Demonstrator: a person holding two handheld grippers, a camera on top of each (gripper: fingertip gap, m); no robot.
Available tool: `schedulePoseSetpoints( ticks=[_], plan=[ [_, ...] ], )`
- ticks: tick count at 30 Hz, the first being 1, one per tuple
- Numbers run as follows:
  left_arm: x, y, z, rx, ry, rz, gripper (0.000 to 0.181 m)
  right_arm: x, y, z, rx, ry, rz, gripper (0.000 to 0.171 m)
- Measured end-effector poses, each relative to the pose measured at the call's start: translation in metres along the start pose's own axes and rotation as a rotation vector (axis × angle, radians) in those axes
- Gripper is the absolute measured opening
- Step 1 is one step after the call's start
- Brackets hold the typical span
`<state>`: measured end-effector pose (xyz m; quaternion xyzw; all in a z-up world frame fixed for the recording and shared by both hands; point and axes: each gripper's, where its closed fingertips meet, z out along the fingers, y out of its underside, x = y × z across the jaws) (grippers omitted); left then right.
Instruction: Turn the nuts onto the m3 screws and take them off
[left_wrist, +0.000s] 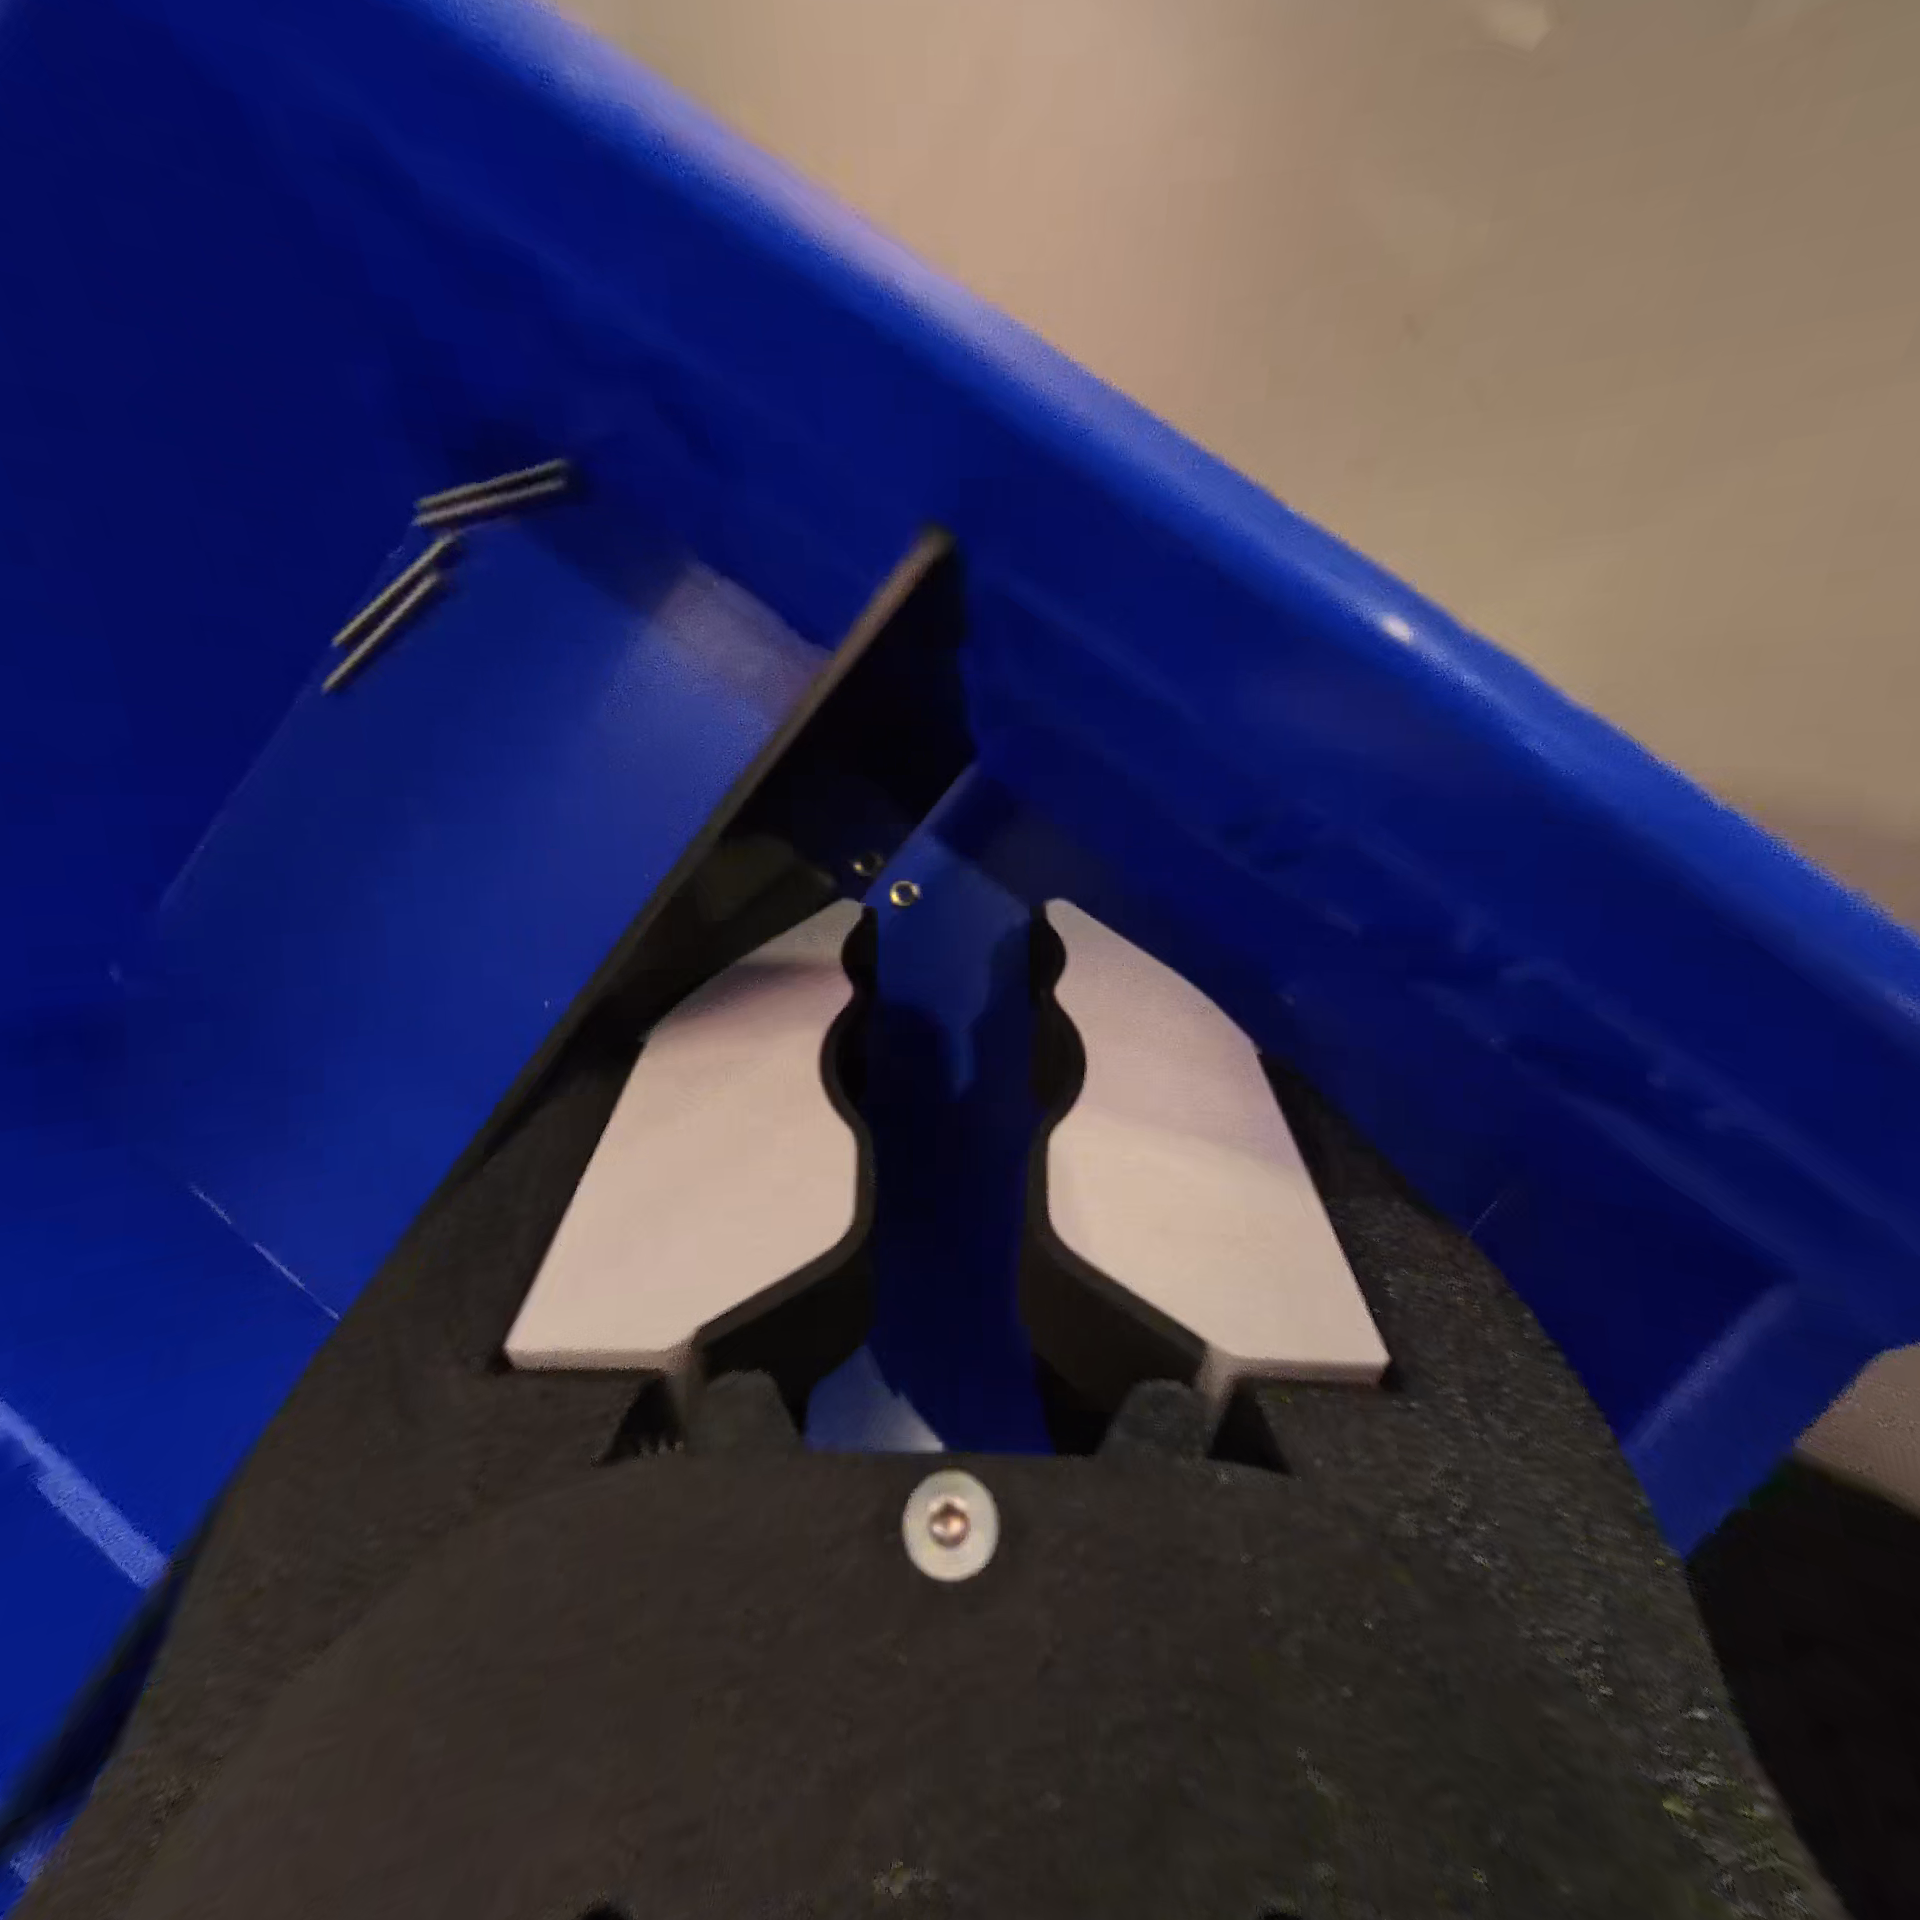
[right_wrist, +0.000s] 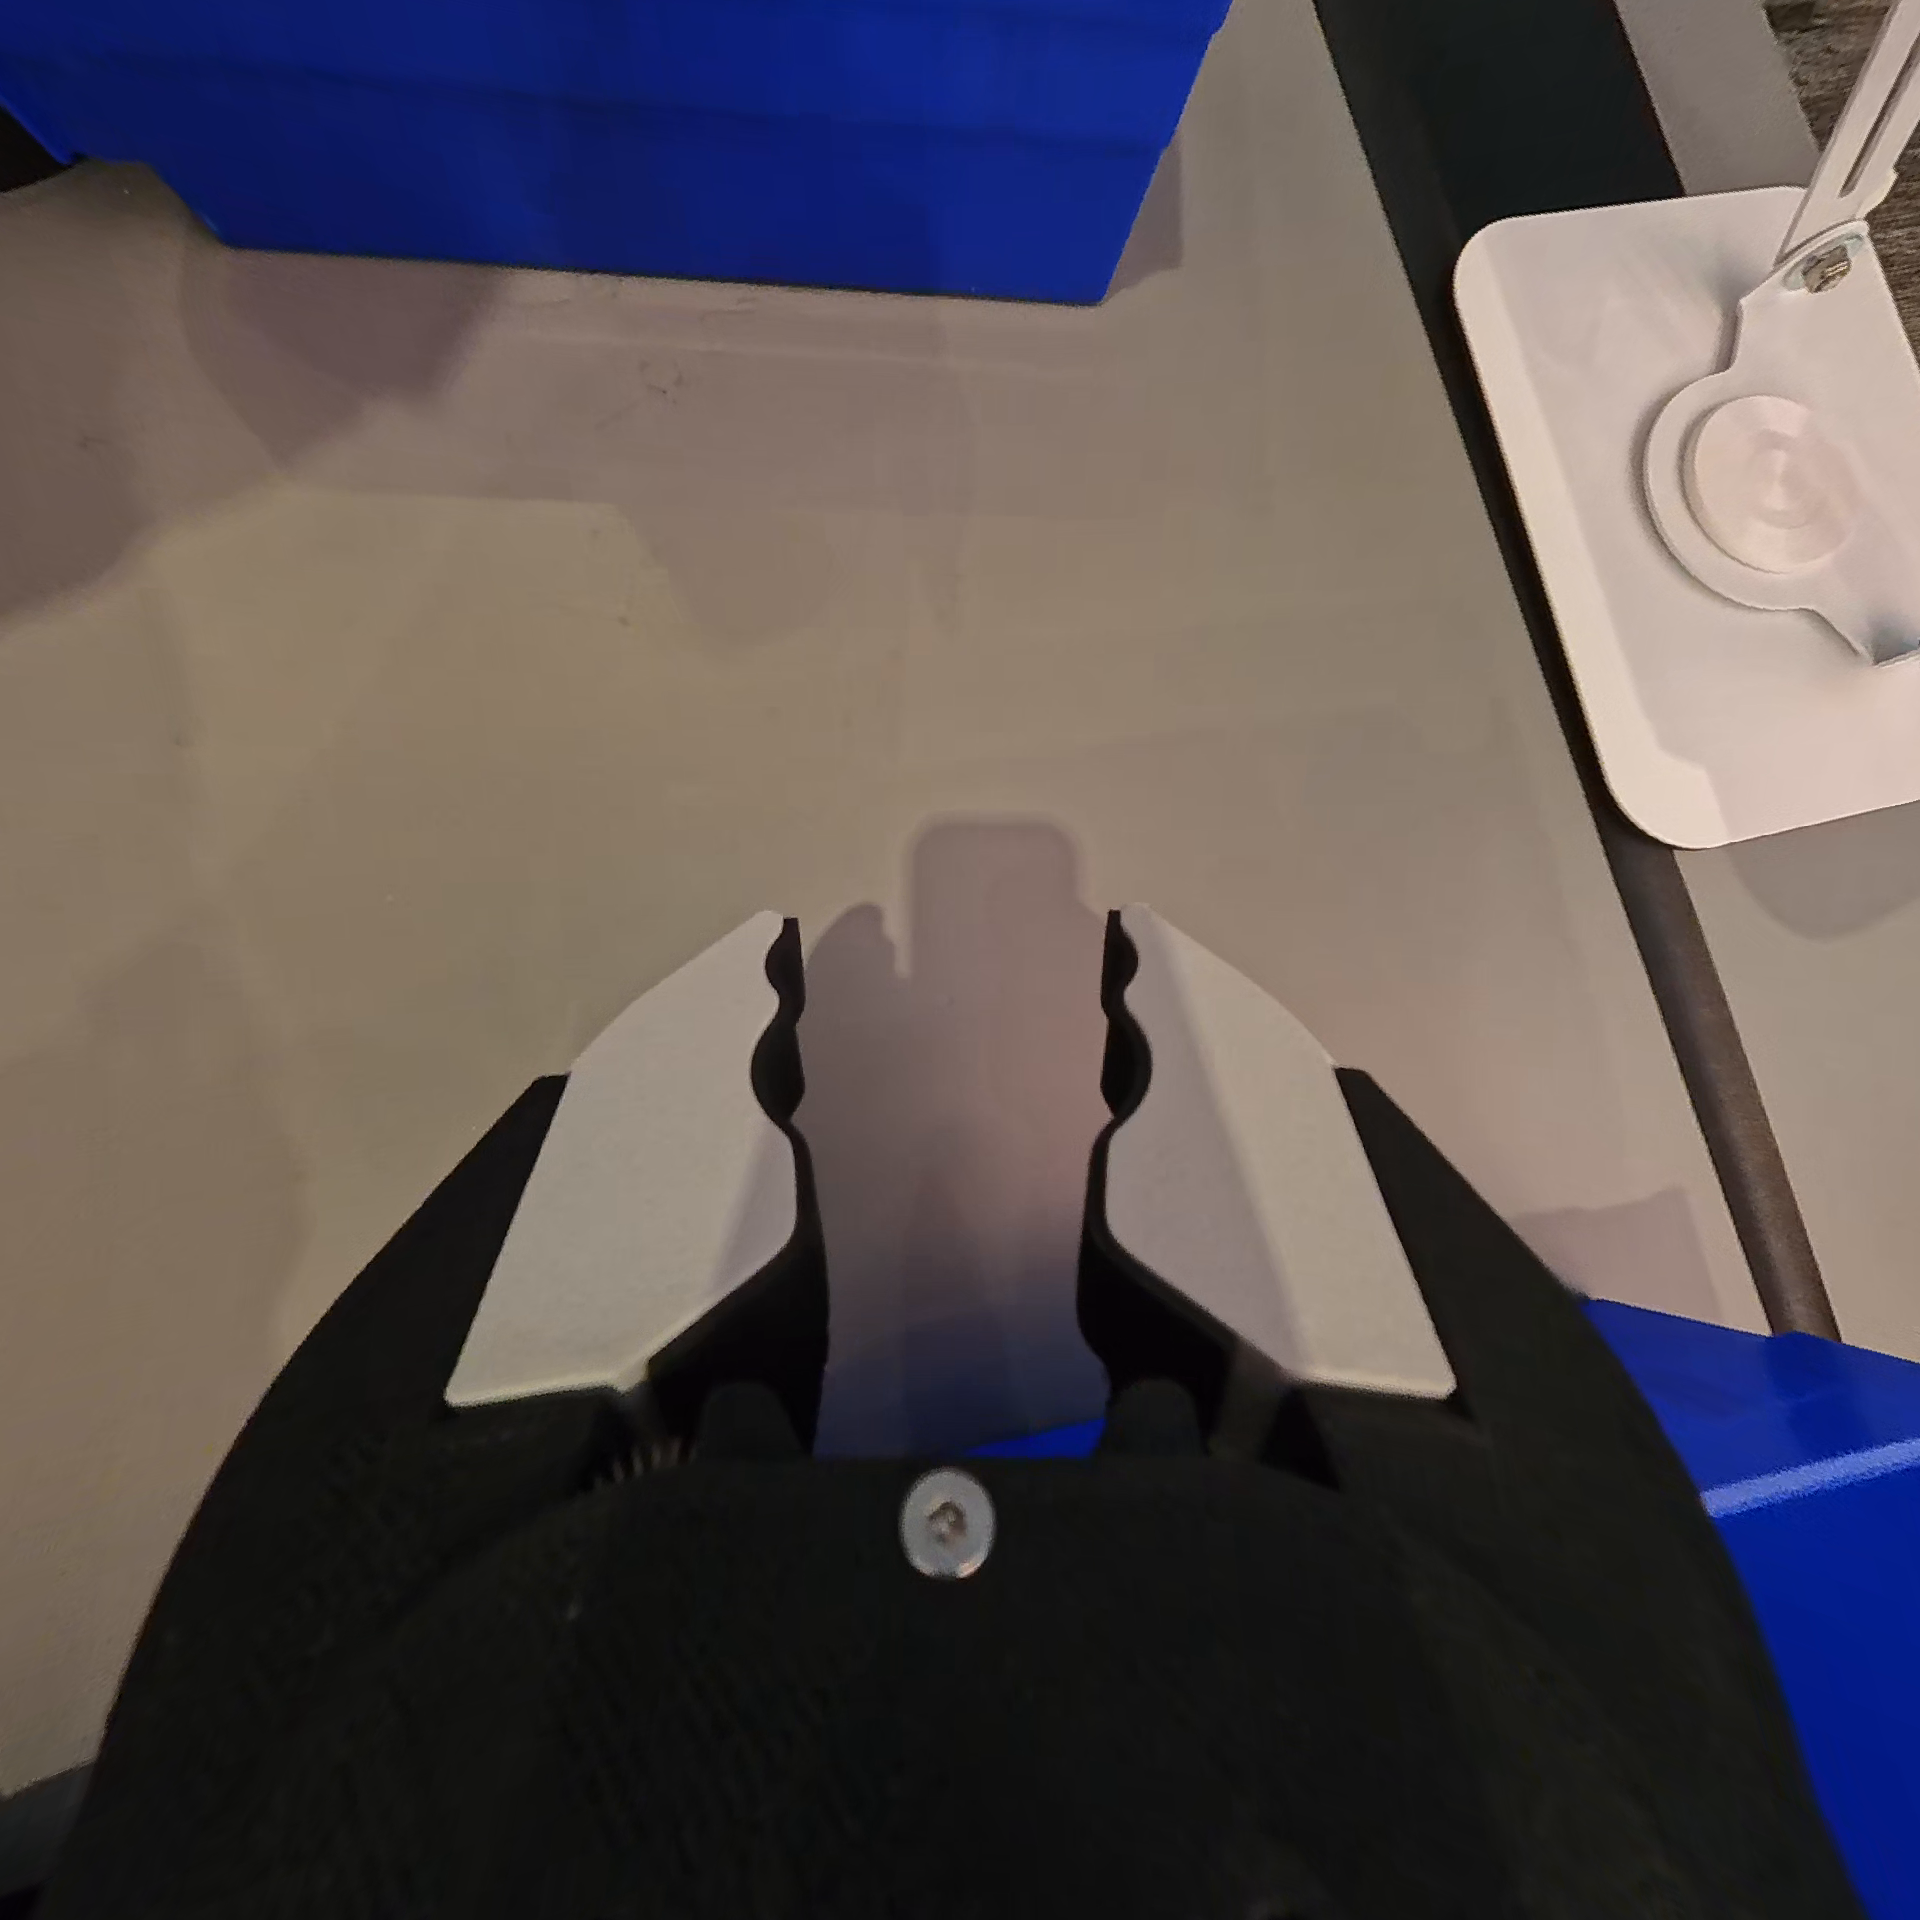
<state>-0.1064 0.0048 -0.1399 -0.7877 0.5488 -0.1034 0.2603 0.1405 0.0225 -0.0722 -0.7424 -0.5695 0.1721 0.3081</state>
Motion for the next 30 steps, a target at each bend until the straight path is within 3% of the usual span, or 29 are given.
schedulePoseSetpoints(
  ticks=[4, 8, 13, 19, 23, 30],
  plan=[
    [-0.008, -0.007, -0.019, 0.101, -0.062, -0.287, 0.039, 0.001, 0.0, 0.0, 0.002, -0.001, 0.005, 0.056],
    [-0.017, 0.009, -0.021, 0.013, -0.174, -0.521, 0.038, 0.001, 0.001, 0.0, -0.003, 0.0, 0.004, 0.056],
    [-0.019, 0.012, -0.018, -0.004, -0.183, -0.722, 0.032, -0.001, -0.004, -0.005, 0.02, 0.0, -0.003, 0.056],
    [-0.022, 0.004, -0.019, 0.038, -0.079, -0.987, 0.027, -0.004, -0.009, -0.015, 0.057, -0.016, -0.005, 0.056],
    [-0.014, 0.006, -0.013, -0.012, -0.023, -1.076, 0.017, -0.011, -0.018, -0.02, 0.093, -0.04, -0.016, 0.056],
    [-0.014, 0.011, -0.001, -0.099, -0.119, -1.043, 0.021, -0.019, -0.026, -0.032, 0.126, -0.045, -0.041, 0.056]
  ],
)
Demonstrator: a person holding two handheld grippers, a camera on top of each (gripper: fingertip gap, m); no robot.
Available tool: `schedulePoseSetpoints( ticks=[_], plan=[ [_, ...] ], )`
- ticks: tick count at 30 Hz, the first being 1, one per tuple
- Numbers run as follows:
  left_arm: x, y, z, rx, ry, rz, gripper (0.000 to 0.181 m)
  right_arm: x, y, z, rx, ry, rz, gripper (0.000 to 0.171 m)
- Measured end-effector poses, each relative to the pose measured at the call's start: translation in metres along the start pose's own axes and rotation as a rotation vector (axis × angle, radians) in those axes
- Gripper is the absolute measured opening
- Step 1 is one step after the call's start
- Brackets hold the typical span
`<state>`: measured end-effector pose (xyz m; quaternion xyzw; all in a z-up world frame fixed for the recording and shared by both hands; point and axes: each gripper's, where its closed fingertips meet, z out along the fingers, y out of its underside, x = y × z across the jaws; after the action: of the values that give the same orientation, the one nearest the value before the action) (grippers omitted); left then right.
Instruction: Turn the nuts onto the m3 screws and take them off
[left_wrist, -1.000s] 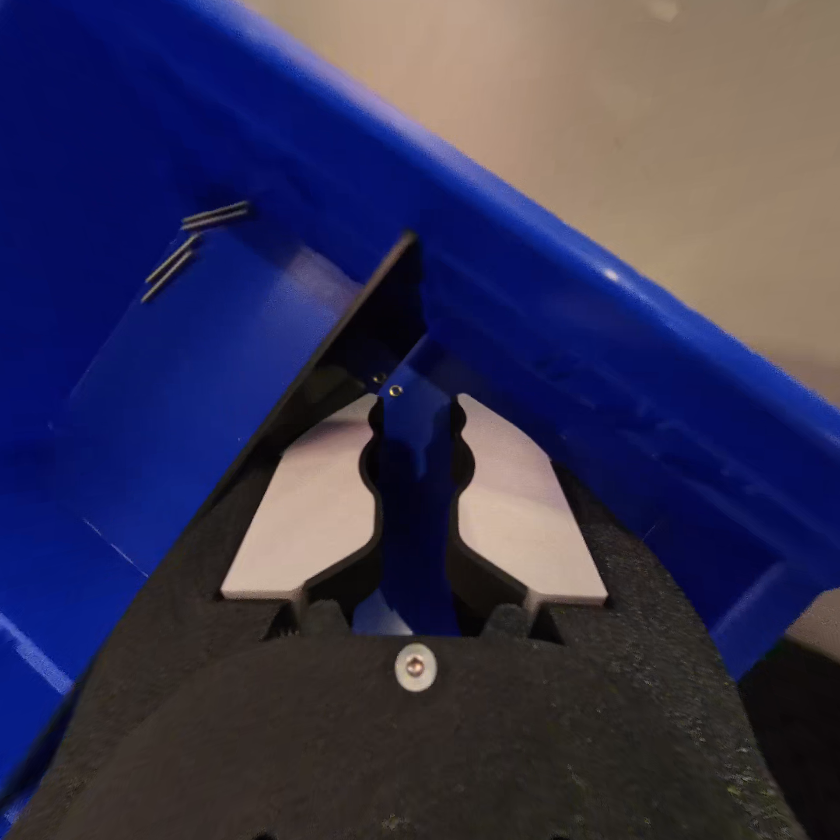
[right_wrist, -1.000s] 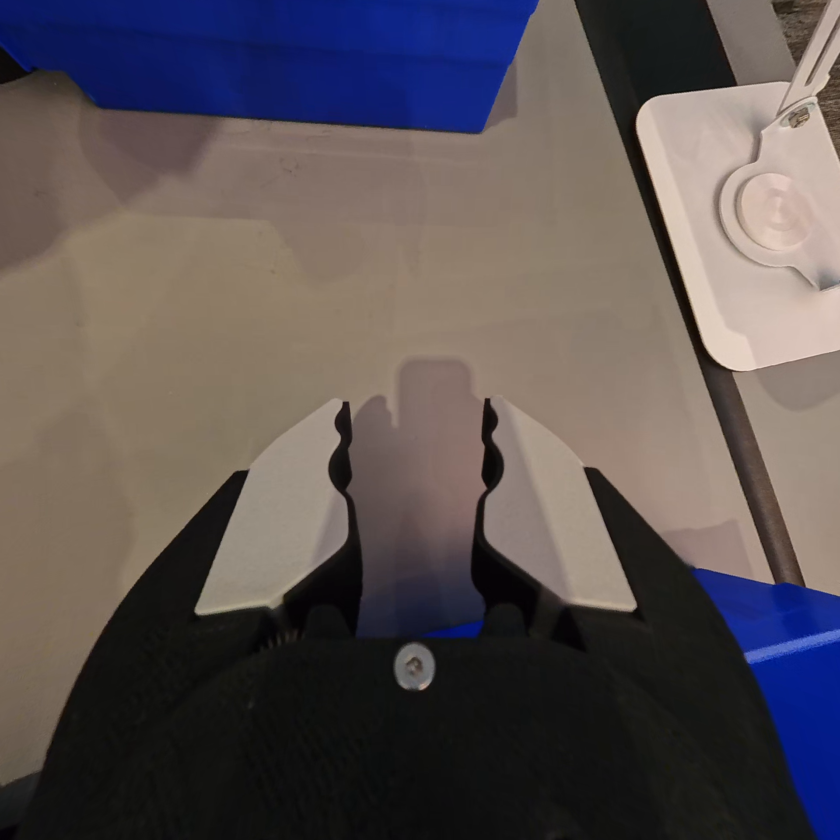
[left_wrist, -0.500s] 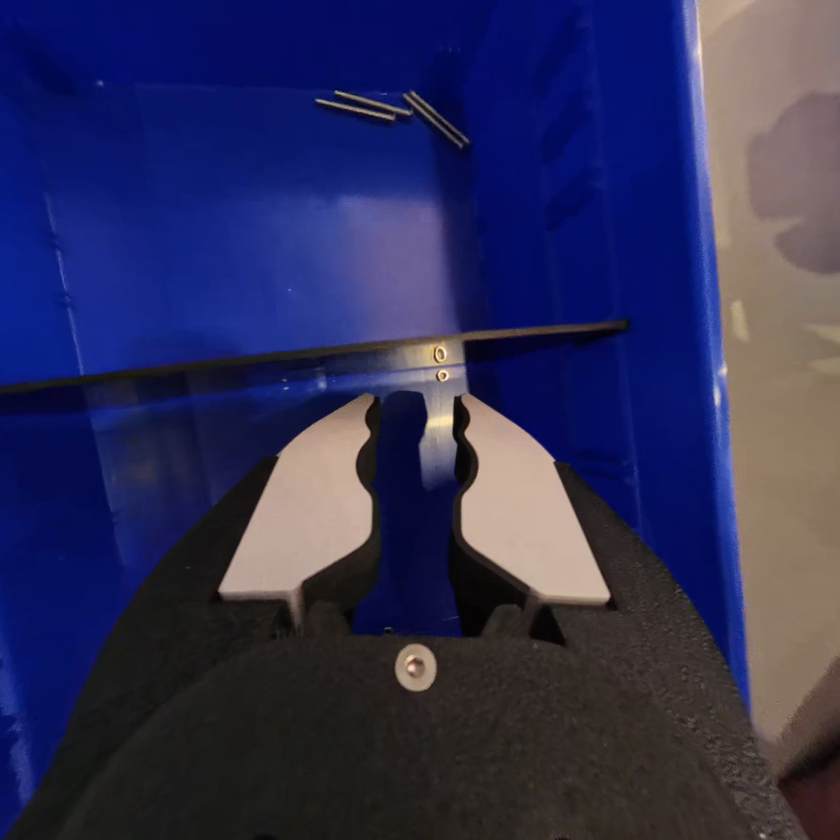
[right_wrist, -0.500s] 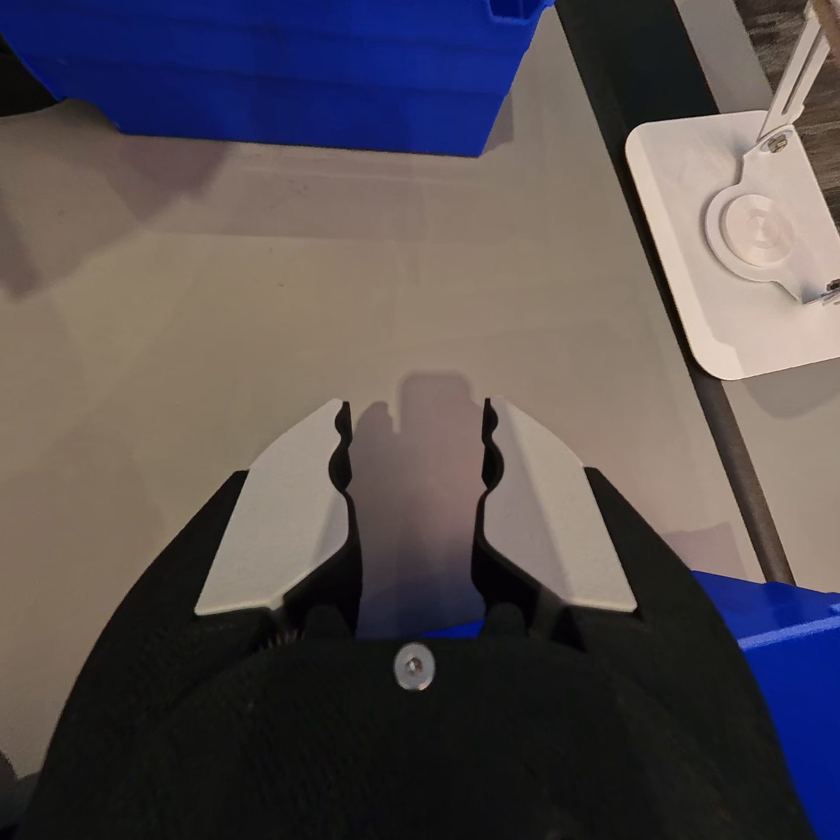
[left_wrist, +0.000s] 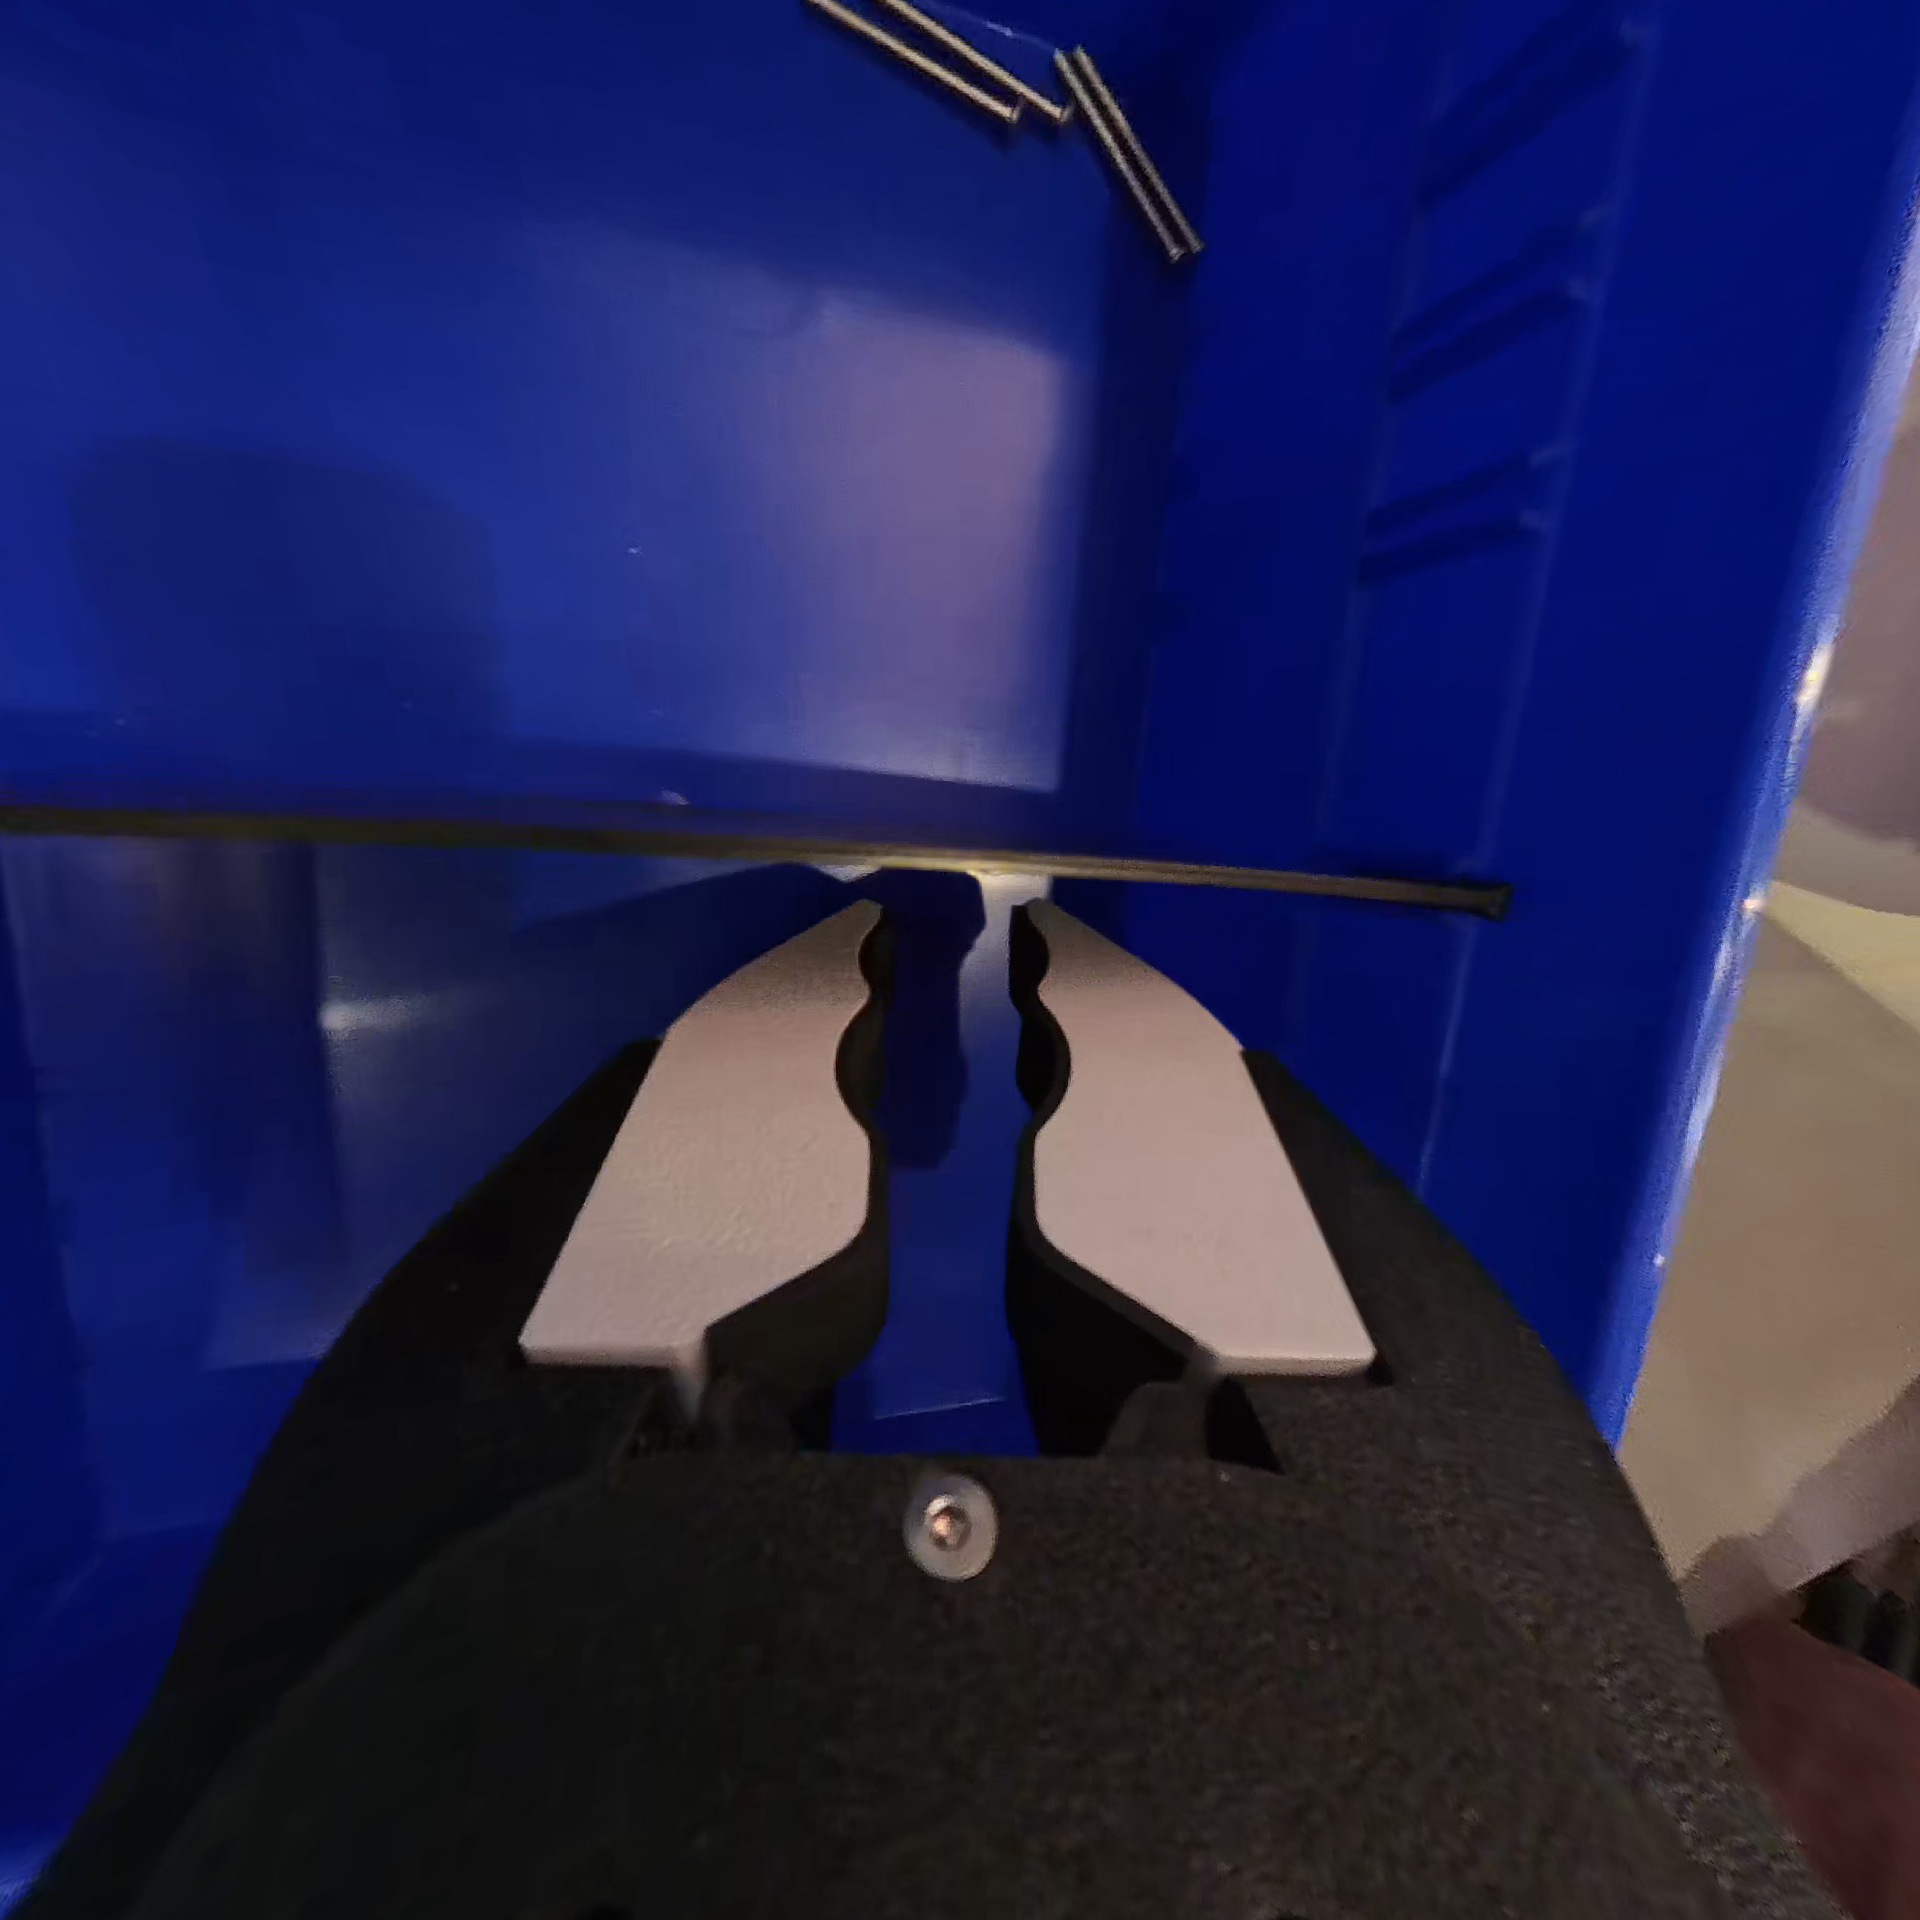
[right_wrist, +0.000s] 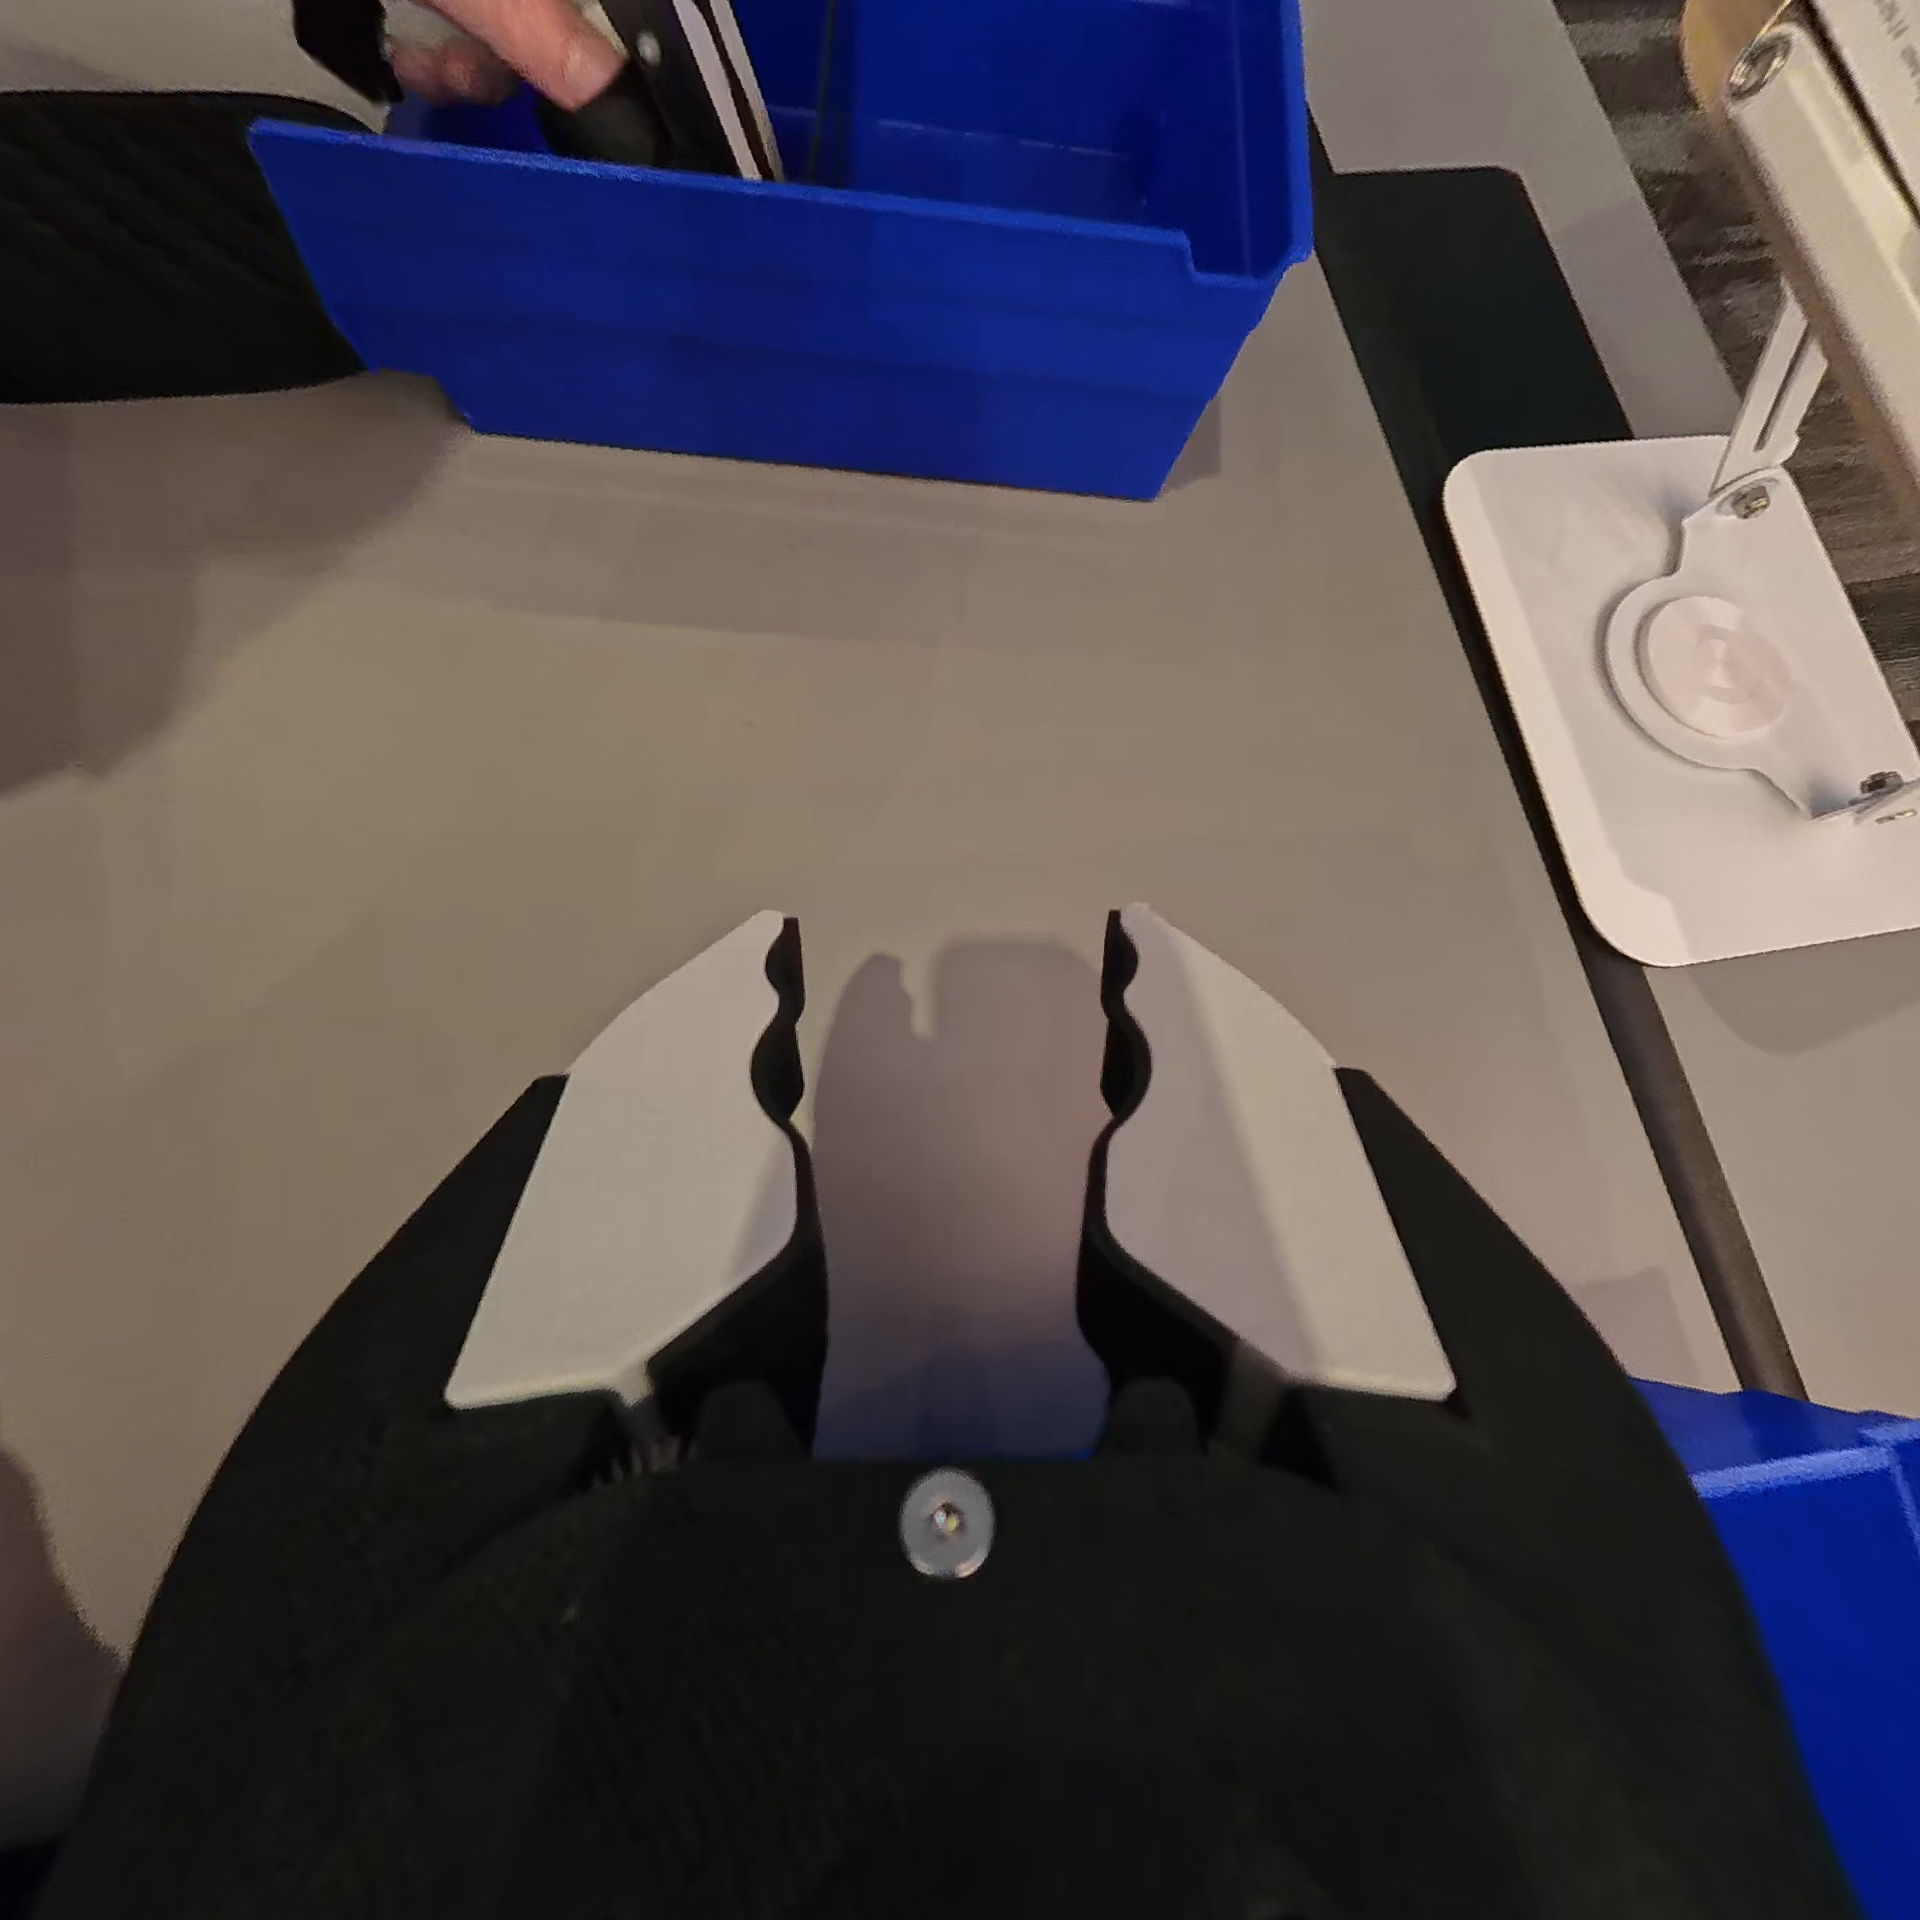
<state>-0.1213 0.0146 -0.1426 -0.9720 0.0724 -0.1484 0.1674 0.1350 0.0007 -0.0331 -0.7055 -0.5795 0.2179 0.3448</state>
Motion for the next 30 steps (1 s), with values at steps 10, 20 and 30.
schedulePoseSetpoints(
  ticks=[10, 20, 30],
  plan=[
    [-0.007, -0.003, 0.008, -0.02, -0.03, -0.097, 0.024, -0.004, -0.005, -0.01, 0.022, 0.006, -0.014, 0.056],
    [-0.006, 0.001, 0.008, -0.045, -0.064, -0.121, 0.023, -0.006, -0.003, -0.01, 0.01, -0.003, -0.01, 0.056],
    [-0.009, -0.005, -0.029, 0.077, -0.006, -0.16, 0.017, -0.007, -0.001, -0.006, 0.0, -0.015, -0.013, 0.056]
  ],
)
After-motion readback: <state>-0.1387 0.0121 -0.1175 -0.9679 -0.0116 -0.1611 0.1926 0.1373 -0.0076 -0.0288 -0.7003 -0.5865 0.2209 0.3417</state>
